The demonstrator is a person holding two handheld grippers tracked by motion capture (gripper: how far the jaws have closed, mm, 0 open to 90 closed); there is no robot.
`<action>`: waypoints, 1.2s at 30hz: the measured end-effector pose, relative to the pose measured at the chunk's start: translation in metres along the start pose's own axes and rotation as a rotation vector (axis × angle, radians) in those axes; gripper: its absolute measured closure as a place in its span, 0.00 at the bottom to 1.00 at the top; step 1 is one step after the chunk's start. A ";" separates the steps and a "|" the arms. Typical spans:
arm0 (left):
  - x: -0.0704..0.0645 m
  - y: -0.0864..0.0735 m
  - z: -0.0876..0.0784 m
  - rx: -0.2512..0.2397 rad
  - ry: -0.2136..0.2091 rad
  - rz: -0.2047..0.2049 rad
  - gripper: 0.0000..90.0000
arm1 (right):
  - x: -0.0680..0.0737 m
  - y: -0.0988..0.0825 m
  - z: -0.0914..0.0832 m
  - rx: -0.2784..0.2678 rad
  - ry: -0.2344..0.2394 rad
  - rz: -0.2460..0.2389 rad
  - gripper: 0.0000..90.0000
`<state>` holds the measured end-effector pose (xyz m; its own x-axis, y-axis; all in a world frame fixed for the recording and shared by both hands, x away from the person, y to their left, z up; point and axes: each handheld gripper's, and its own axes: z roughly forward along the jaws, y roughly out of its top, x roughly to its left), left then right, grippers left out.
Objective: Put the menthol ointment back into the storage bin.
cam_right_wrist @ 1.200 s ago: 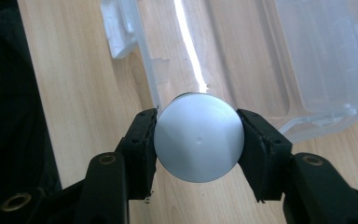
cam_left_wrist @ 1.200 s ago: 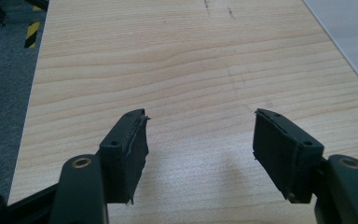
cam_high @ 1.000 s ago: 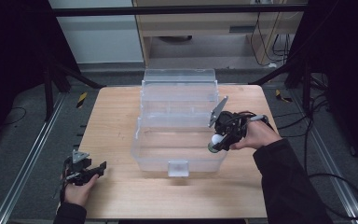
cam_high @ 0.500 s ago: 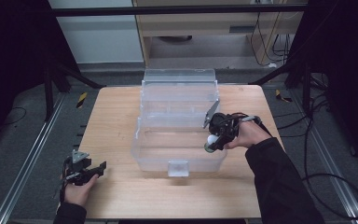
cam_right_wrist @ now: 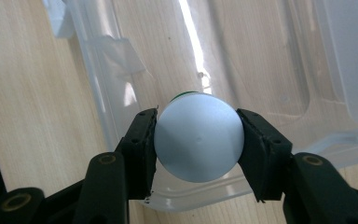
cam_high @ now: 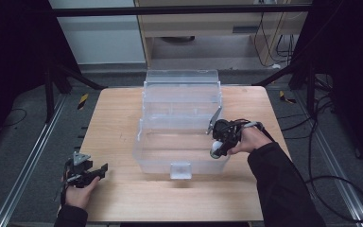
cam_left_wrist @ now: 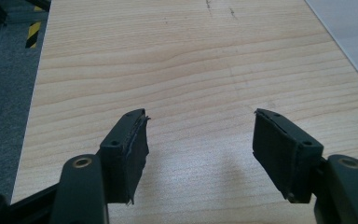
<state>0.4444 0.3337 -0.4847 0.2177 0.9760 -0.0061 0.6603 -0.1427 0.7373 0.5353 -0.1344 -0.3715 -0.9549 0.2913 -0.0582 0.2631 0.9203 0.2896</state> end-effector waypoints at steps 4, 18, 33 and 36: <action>0.000 0.000 0.000 -0.002 -0.001 0.000 0.39 | 0.000 0.001 0.004 0.013 -0.004 -0.008 0.56; 0.000 0.000 -0.001 -0.006 -0.001 0.001 0.39 | 0.000 0.001 0.009 0.046 -0.005 -0.010 0.56; 0.000 0.000 -0.001 -0.004 -0.001 0.003 0.39 | -0.002 -0.011 0.015 0.045 0.011 0.014 0.56; 0.000 0.000 -0.001 -0.004 -0.002 0.004 0.39 | -0.002 -0.013 0.018 0.044 0.021 0.012 0.56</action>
<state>0.4442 0.3337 -0.4842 0.2215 0.9751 -0.0045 0.6569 -0.1458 0.7397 0.5364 -0.1426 -0.3922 -0.9542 0.2972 -0.0352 0.2797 0.9275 0.2482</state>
